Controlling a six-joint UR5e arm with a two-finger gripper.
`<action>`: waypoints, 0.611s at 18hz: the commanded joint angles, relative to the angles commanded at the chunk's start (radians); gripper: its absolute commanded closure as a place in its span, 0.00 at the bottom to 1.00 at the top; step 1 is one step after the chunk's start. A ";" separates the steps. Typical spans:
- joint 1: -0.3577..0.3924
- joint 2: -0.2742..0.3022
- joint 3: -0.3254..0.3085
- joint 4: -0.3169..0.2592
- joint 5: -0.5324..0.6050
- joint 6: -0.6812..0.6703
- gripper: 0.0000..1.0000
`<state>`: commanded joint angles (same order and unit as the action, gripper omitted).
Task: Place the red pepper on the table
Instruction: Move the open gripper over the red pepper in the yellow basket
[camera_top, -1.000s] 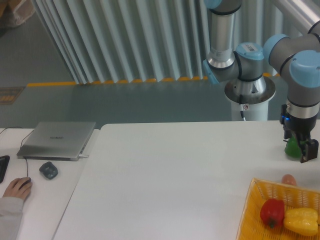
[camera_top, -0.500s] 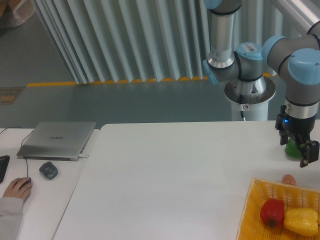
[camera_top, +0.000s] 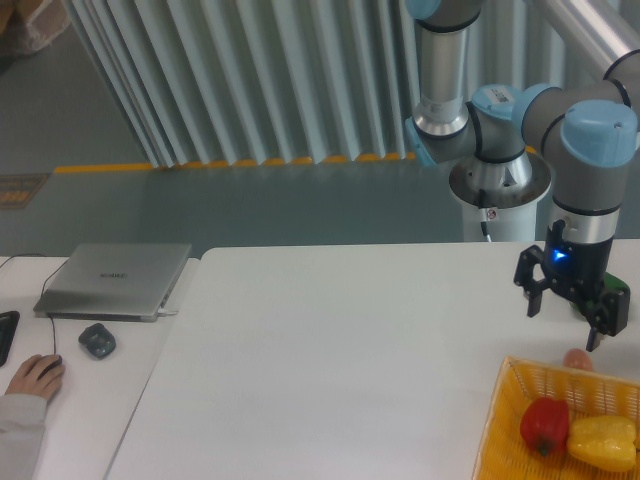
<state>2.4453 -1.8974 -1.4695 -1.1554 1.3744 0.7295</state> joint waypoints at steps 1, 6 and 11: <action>-0.034 -0.023 -0.003 0.052 0.023 -0.122 0.00; -0.061 -0.083 0.005 0.102 0.035 -0.280 0.00; -0.061 -0.112 0.008 0.102 0.049 -0.277 0.00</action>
<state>2.3838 -2.0095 -1.4619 -1.0538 1.4235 0.4525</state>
